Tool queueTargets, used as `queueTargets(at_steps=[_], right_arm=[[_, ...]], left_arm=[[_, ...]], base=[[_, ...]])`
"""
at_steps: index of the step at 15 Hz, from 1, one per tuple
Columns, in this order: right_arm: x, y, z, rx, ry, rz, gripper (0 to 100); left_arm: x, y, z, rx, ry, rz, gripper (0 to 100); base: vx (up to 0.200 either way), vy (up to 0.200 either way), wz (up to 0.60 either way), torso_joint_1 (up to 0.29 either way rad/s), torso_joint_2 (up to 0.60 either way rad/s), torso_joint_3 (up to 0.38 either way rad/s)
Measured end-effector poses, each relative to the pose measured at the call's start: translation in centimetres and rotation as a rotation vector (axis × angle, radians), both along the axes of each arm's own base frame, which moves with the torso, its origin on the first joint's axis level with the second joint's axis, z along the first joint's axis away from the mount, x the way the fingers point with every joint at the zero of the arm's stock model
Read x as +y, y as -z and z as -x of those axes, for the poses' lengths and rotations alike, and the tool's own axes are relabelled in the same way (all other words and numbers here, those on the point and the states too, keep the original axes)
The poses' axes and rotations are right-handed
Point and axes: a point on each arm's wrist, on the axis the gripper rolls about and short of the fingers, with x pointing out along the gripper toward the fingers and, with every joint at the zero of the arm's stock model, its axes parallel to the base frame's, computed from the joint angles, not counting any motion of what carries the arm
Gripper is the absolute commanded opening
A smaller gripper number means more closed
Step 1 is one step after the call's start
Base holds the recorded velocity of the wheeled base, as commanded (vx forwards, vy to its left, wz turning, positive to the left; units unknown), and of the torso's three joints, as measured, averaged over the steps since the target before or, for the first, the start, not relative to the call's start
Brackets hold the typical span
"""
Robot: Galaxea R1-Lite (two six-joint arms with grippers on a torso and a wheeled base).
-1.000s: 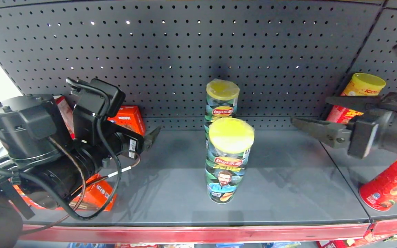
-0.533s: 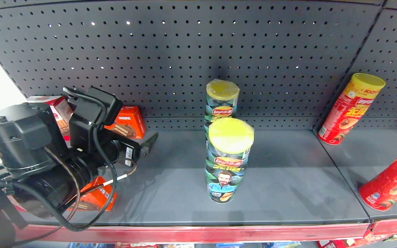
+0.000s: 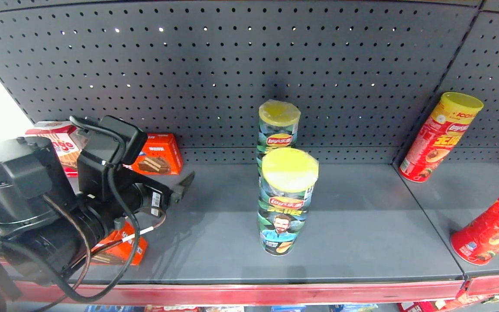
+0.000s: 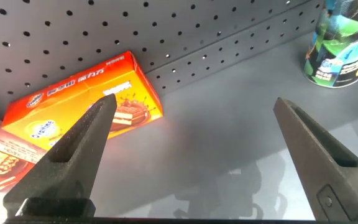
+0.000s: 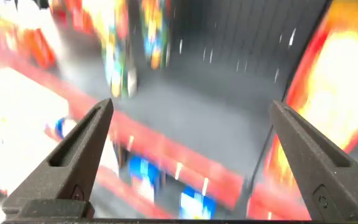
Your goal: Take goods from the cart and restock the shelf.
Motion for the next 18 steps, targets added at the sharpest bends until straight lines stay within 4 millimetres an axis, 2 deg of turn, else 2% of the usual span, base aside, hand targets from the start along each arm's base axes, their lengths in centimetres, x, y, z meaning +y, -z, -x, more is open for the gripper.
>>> queueTargets(at_steps=[3, 5, 8, 13, 15, 18], right_arm=[[-0.3, 5.2, 0.5, 0.055, 0.016, 0.041, 100], [0.0, 7.3, 0.4, 0.087, 0.075, 0.059, 100], [0.5, 8.2, 0.3, 0.134, 0.233, 0.063, 100], [1.5, 8.3, 0.1, 0.208, 0.632, 0.009, 100], [1.6, 8.2, 0.2, 0.108, 0.648, -0.080, 100], [1.8, 9.4, 0.2, 0.127, 0.606, -0.101, 100]], left_arm=[[0.0, -0.1, 0.1, -0.005, 0.000, 0.003, 100], [0.2, -0.5, -0.1, -0.017, -0.007, 0.007, 100], [0.1, -0.9, -0.4, -0.030, -0.008, 0.013, 100], [0.0, -0.8, -0.4, -0.027, -0.008, 0.012, 100], [0.1, -0.8, -0.3, -0.027, -0.007, 0.012, 100], [0.0, -1.2, -0.4, -0.040, -0.004, 0.018, 100]], base=[[0.000, 0.000, 0.00, 0.000, 0.00, 0.000], [0.000, 0.000, 0.00, 0.000, 0.00, 0.000], [0.000, 0.000, 0.00, 0.000, 0.00, 0.000], [0.000, 0.000, 0.00, 0.000, 0.00, 0.000], [0.000, 0.000, 0.00, 0.000, 0.00, 0.000], [0.000, 0.000, 0.00, 0.000, 0.00, 0.000]])
